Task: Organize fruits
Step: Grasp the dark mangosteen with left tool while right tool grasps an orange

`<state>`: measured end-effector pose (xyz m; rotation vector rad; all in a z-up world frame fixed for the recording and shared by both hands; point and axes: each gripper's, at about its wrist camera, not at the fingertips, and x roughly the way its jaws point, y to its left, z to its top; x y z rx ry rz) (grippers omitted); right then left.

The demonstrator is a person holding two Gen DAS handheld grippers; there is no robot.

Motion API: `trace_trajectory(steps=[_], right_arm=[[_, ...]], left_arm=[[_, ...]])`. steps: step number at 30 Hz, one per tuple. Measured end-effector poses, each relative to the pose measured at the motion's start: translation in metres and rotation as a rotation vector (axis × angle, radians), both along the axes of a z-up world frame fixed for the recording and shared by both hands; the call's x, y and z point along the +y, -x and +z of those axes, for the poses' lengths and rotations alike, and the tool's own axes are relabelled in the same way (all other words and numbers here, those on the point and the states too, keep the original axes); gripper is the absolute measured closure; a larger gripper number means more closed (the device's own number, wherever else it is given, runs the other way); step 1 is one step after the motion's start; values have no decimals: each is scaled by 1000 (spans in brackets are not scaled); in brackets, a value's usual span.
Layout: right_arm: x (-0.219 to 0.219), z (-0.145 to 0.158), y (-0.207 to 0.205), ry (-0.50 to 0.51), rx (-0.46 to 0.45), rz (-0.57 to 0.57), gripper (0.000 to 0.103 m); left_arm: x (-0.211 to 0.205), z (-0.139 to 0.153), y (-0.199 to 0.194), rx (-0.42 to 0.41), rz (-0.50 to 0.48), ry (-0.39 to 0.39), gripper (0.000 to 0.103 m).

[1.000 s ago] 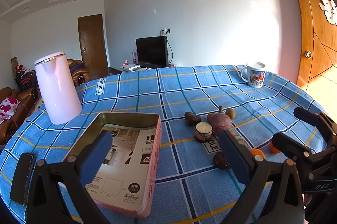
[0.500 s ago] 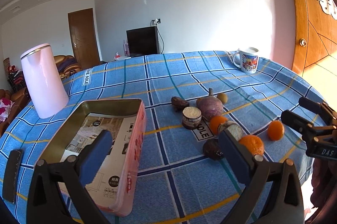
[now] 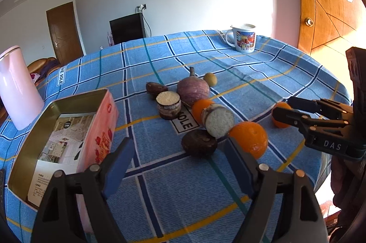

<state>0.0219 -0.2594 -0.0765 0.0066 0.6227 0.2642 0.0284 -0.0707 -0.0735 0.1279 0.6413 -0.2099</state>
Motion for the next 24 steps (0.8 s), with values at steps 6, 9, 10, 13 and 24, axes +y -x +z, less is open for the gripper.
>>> trace_trajectory(steps=[6,9,10,13,24], right_arm=[[1,-9,-5,-11,41,23,51],[1,-11,-5,-13,49,33,52],[2,-12,-5,-13,49,37,52],[4,-13,-5,-9,54,47,58],[7,-10,-1,-16,30,83,64]], left_arm=[[-5,-10,-14,79,-25,5,31],[-8,-15,-21,115,-32,14,39],[-8,-15,-22,125,-35,18,41],[-9,-19,-30,174,-43,33,45],[2,-17,-24,155,-57,103,63]])
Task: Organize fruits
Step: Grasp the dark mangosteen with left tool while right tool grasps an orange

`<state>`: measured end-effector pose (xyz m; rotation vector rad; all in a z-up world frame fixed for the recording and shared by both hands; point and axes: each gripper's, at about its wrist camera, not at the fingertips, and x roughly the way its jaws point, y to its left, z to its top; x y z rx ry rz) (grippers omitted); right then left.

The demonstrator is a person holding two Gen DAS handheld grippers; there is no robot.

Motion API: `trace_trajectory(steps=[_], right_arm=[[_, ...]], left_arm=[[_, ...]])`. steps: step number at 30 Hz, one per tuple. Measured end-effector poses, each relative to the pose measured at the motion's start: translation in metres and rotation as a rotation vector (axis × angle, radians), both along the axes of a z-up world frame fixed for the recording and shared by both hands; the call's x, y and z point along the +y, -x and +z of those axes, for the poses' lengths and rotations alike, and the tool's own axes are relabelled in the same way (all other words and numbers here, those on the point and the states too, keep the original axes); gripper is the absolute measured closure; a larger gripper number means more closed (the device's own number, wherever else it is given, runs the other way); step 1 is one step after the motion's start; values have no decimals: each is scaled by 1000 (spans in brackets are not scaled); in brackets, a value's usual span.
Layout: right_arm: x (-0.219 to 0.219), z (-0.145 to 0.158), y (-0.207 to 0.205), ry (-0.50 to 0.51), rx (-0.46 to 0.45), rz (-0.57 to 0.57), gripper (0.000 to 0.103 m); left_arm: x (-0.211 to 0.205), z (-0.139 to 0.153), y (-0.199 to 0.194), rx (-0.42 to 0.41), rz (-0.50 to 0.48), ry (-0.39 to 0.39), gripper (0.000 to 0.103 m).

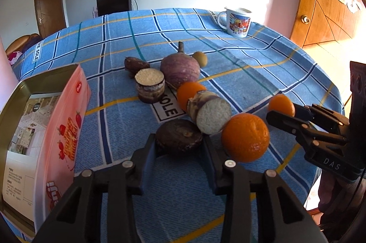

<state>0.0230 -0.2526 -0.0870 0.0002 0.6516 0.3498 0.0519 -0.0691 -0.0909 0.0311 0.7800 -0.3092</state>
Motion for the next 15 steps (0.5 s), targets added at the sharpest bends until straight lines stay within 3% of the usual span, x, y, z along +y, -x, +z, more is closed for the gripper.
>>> trace_trajectory(steps=[15], right_arm=[[20,25,17,-23,-106,55,64]], left_arm=[[20,24,24,-147,57,-5,63]])
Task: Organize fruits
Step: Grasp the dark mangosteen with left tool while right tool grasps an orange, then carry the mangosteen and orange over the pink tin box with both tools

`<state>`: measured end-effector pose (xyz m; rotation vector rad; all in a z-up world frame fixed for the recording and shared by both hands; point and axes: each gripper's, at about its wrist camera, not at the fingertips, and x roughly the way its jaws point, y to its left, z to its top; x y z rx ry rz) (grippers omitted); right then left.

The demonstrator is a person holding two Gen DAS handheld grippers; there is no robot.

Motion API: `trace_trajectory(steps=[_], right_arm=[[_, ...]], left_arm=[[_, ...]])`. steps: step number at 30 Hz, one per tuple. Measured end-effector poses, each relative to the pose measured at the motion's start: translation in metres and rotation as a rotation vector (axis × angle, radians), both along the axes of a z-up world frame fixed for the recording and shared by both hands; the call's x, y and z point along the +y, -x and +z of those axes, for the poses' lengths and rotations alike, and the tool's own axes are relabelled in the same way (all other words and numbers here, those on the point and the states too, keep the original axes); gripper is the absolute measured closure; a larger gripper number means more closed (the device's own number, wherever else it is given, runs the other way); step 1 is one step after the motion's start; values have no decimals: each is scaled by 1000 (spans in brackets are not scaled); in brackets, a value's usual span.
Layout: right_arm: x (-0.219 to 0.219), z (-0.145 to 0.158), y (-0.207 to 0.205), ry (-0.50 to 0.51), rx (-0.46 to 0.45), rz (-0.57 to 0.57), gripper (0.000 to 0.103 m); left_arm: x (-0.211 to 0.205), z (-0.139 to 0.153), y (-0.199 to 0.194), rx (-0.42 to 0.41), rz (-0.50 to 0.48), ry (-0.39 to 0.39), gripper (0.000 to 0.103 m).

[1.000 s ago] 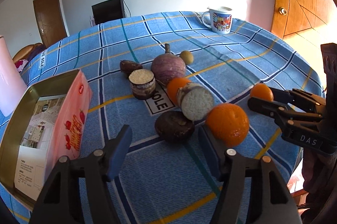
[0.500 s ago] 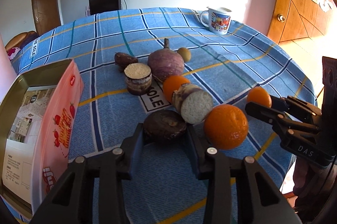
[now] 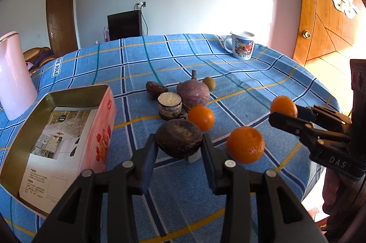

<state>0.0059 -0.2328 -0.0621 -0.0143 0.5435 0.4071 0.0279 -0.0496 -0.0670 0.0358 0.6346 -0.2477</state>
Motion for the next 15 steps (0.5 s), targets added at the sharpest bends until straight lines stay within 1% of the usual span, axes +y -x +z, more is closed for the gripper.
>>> trace_trajectory(steps=[8,15], right_arm=[[20,10,-1,15,-30,45,64],[43,20,0,28,-65,83,64]], left_arm=[[12,8,7,-49,32,4,63],[28,16,10,-90,80,11,63]])
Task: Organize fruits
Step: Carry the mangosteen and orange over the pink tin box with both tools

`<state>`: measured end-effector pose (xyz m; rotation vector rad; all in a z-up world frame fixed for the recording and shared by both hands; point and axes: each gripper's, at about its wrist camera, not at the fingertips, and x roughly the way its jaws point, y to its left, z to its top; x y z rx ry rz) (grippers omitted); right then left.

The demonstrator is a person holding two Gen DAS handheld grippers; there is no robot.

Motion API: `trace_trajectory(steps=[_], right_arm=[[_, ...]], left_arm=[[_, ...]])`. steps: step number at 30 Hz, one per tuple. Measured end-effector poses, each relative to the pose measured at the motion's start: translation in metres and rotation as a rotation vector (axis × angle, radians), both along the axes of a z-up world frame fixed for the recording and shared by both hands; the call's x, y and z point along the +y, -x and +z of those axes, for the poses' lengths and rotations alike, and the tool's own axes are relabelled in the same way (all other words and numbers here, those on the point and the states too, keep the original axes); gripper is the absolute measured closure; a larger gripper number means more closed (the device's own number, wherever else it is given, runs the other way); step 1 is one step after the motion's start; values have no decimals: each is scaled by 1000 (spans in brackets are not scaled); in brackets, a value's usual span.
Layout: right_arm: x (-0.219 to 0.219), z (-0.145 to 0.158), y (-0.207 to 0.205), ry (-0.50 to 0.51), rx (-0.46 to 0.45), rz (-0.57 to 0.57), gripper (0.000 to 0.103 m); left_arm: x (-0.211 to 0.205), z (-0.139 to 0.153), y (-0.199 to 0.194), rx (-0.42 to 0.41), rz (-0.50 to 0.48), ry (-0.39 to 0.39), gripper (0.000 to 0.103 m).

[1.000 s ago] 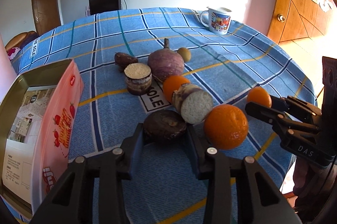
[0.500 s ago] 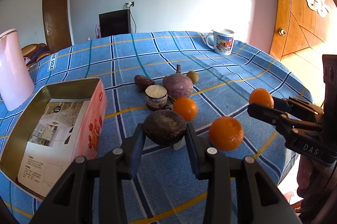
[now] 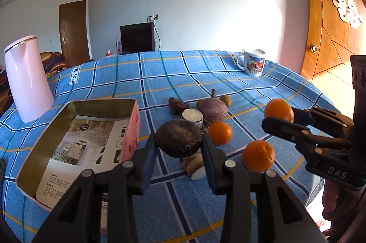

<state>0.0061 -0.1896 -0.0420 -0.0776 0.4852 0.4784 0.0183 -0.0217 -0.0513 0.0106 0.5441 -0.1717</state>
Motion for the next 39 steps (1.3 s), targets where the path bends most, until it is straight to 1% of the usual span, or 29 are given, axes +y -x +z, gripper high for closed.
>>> trace_trajectory(steps=[7,12,21,30,36,39], right_arm=[[26,13,-3,17,-36,50,64],[41,21,-7,22,-53,75,64],[71,34,-18,39,-71,129,64],[107,43,-33,50,-73,185,64],[133,42,-44,62,-59,214,64],[147,37,-52,64,-30,230,64]], left_arm=[[19,7,3,-31,56,1,63],[35,8,3,-38,94,4,63],[62,8,1,-39,150,9,63],[100,14,-5,-49,228,19,63],[119,7,-14,-15,255,19,63],[128,4,-18,8,265,26,63]])
